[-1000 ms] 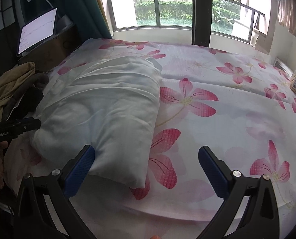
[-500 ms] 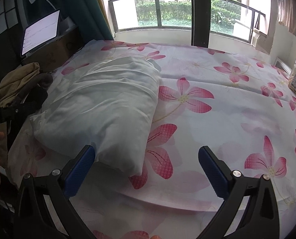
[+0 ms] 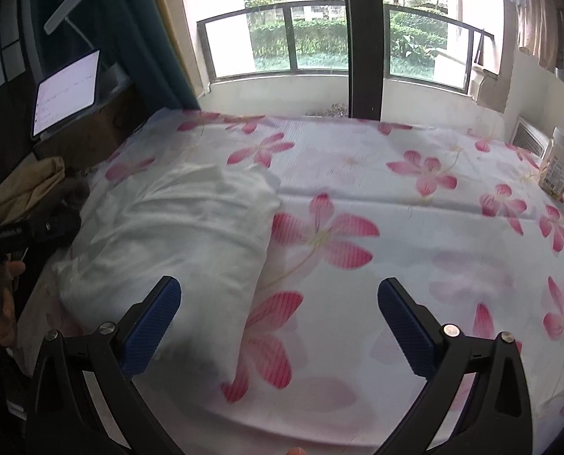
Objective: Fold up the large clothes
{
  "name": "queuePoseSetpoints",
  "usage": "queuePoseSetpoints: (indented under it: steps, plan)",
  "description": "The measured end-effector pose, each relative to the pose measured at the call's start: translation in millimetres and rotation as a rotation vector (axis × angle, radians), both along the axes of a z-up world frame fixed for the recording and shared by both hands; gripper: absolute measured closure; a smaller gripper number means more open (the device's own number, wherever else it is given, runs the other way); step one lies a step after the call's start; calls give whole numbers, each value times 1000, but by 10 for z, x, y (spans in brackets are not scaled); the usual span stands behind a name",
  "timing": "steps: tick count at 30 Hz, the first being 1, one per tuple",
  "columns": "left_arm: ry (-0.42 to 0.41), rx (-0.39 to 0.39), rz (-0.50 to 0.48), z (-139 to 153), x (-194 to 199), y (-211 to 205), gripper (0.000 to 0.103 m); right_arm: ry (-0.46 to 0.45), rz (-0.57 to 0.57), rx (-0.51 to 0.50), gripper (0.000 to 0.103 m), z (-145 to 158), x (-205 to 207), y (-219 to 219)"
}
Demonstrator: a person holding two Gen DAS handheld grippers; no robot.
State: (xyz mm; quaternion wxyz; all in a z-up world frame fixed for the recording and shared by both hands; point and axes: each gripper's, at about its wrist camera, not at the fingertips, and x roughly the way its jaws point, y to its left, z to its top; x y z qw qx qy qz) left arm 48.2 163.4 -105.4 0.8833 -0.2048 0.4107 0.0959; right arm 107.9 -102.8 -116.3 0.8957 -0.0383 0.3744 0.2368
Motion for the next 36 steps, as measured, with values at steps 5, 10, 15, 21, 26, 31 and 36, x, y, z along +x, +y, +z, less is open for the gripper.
queuePoseSetpoints:
  steps: [5,10,15,21,26,31,36]
  plan:
    - [95,61,32,-246,157,123,48,8,6,5,1,2,158,50]
    - [17,-66,-33,-333,154,206,46,27,35,2,1,-56,233,151]
    - [10,-99,-99,-364,138,165,30,44,65,1,1,-108,274,273]
    - [57,-14,-188,-368,161,-40,26,69,95,5,1,-175,299,373]
    - [79,-30,-189,-350,189,-25,25,93,110,32,1,-249,337,376]
    - [82,-9,-301,-360,278,-364,25,101,150,64,1,-277,369,402]
    - [97,53,-261,-370,361,-458,24,138,197,82,1,-384,394,527]
